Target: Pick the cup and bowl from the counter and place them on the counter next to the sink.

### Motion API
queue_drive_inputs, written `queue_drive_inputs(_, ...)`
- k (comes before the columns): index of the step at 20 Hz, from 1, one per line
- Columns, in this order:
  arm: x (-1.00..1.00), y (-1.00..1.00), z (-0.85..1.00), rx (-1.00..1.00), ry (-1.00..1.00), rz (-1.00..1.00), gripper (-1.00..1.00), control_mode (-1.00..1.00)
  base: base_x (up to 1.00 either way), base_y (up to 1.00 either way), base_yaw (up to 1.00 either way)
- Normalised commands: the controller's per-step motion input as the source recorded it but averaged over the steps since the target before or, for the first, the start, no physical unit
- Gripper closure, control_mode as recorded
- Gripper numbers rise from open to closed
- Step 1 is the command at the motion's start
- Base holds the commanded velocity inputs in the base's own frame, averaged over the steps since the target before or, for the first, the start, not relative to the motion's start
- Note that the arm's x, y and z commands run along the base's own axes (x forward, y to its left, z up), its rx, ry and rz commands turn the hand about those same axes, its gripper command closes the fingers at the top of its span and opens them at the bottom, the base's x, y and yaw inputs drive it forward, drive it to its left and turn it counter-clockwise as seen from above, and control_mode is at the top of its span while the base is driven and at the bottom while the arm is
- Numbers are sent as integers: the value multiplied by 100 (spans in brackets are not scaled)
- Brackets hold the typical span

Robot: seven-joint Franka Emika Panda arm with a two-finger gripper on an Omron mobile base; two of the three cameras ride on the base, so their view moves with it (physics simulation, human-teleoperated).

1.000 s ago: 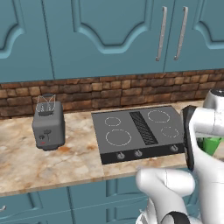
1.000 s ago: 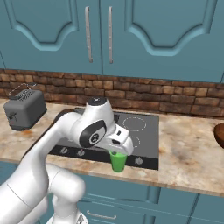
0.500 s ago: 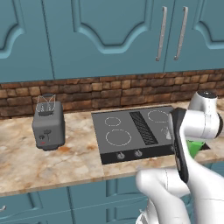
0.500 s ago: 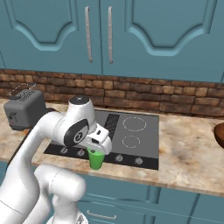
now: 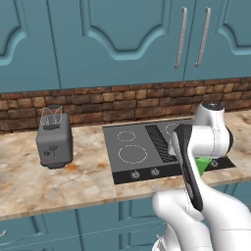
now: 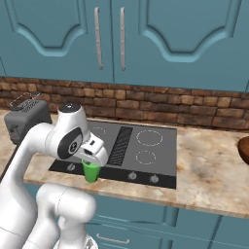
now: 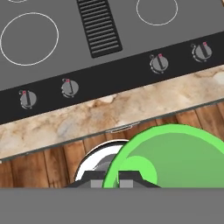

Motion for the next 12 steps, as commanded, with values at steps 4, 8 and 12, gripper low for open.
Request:
queue_drive_inputs(4,0,3,0,0,0,0,100,-100,0,0,0)
queue_drive_inputs(8,0,0,0,0,0,0,100,-100,0,0,0)
queue_drive_inputs(12,0,0,0,0,0,0,100,-100,0,0,0)
